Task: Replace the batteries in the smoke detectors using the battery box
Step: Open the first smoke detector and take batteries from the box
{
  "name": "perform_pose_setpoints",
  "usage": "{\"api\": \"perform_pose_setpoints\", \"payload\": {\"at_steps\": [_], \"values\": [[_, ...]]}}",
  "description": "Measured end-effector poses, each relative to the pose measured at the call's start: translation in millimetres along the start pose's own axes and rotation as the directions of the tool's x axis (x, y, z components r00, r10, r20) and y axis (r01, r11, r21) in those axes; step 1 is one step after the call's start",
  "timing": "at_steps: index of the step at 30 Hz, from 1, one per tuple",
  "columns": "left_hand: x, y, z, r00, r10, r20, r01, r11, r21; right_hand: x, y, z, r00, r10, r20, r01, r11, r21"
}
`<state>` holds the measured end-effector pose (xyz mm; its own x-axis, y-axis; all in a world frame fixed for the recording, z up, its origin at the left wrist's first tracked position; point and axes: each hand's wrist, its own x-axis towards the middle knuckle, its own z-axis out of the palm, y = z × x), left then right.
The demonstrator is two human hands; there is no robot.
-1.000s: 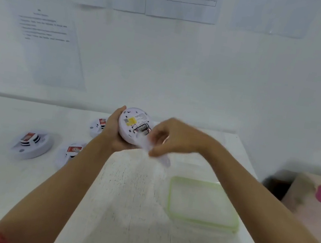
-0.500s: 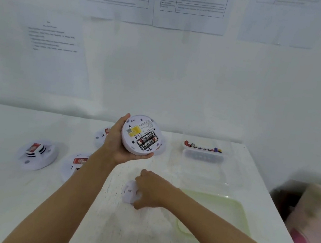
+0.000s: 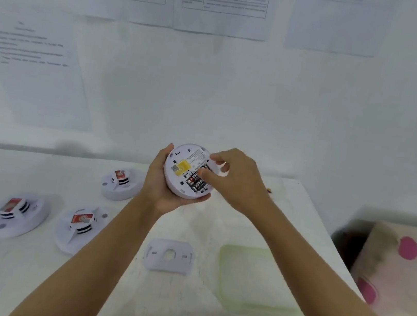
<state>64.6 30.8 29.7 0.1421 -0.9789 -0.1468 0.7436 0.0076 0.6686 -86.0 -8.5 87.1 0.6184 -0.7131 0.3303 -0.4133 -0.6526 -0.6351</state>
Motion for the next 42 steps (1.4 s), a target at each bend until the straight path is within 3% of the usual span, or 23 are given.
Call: {"api": "perform_pose_setpoints", "payload": {"at_steps": [8,15,21,28,36,42], "values": [[13,-24,27,1.000,0.015,-0.012,-0.016,1.000,-0.025,-7,32,25,0.988,0.050,-0.147,-0.043,0.998,0.049],[29,-38,32,0.993,0.042,-0.112,-0.043,0.999,-0.002,16,63,14,0.987,0.156,0.040,-0.161,0.964,0.214],[42,-42,37,0.971,0.073,-0.227,-0.065,0.997,0.043,37,86,13,0.969,0.133,0.209,-0.203,0.912,0.358],[51,-44,40,0.962,0.085,-0.259,-0.072,0.996,0.058,51,100,15,0.952,0.108,0.287,-0.229,0.875,0.427],[54,-44,34,0.955,0.057,-0.291,-0.045,0.998,0.046,58,111,17,0.930,0.076,0.360,-0.231,0.882,0.411],[57,-43,30,0.946,0.084,-0.312,-0.058,0.994,0.090,57,107,13,0.962,0.006,0.275,-0.076,0.966,0.246]]}}
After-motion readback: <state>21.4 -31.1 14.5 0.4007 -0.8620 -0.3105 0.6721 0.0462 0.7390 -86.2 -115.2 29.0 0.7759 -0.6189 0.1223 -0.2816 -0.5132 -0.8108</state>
